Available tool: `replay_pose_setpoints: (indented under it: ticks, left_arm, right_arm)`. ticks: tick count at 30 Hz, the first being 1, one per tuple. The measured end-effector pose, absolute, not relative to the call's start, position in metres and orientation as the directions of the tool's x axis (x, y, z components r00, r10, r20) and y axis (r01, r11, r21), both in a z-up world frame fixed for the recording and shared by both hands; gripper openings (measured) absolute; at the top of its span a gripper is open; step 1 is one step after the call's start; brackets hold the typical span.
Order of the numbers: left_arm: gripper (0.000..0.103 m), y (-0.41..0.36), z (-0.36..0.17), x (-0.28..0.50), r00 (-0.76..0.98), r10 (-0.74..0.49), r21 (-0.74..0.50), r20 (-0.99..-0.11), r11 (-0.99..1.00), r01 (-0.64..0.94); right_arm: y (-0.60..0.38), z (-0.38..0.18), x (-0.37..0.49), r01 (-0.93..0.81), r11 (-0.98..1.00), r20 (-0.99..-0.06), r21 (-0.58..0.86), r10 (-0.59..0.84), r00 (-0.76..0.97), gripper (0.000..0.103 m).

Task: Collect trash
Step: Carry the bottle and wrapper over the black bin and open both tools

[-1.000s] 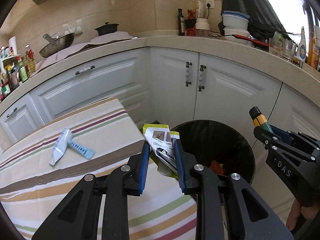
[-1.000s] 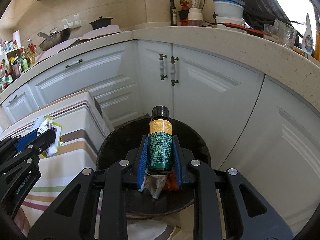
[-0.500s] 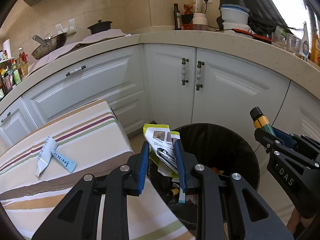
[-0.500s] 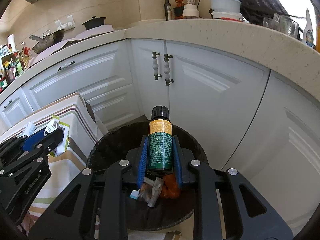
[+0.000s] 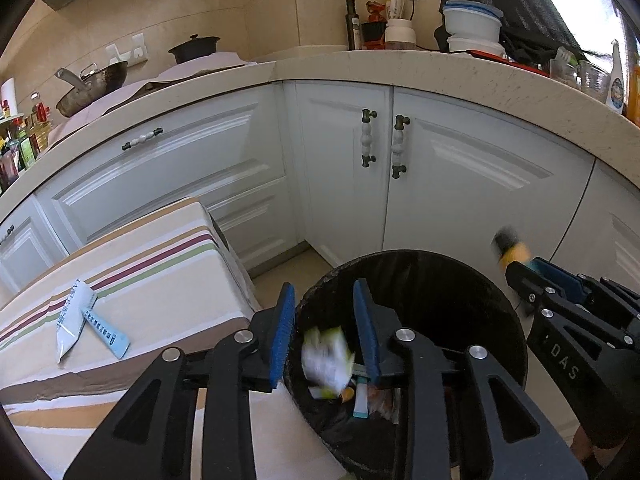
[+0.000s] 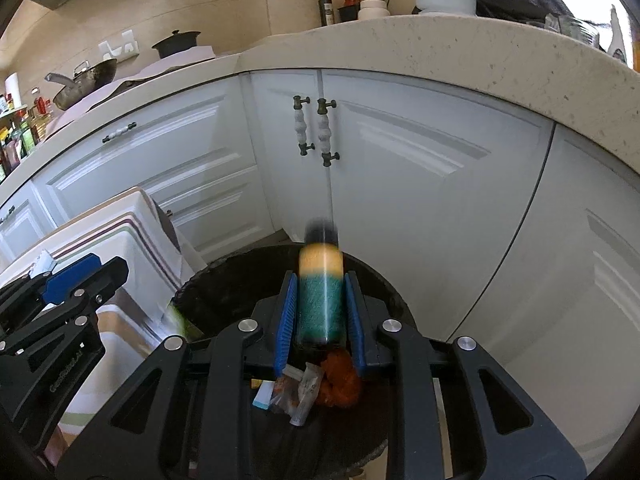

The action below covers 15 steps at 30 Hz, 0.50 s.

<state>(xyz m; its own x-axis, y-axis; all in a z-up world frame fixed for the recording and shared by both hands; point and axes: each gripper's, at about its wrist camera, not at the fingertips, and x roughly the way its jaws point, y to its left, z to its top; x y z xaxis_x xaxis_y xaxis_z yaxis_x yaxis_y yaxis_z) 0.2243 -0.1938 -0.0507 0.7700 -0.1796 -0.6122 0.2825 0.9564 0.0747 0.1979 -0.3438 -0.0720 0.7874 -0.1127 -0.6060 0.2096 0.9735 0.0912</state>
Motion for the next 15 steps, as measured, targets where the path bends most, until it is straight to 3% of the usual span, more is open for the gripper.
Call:
replay_pose_setpoints:
  ticks: [2,7,15]
  left_arm:
    - [0.044,-0.194,-0.051,0.226,0.773,-0.175,0.073,-0.609,0.959,0.275]
    - [0.054,-0.194,-0.049,0.227,0.779,-0.173,0.071,-0.602,0.961,0.268]
    - [0.06,-0.191,-0.044,0.225,0.789,-0.172,0.066,-0.59,0.963,0.26]
  right_arm:
    - [-0.345,-0.073,0.199,0.219,0.971,-0.604,0.092,-0.12,0.788,0.036]
    - [-0.346,-0.07,0.198,0.229,0.969,-0.591,0.088,-0.134,0.795,0.036]
    - [-0.344,-0.062,0.193,0.239,0.967,-0.57,0.084,-0.15,0.808,0.042]
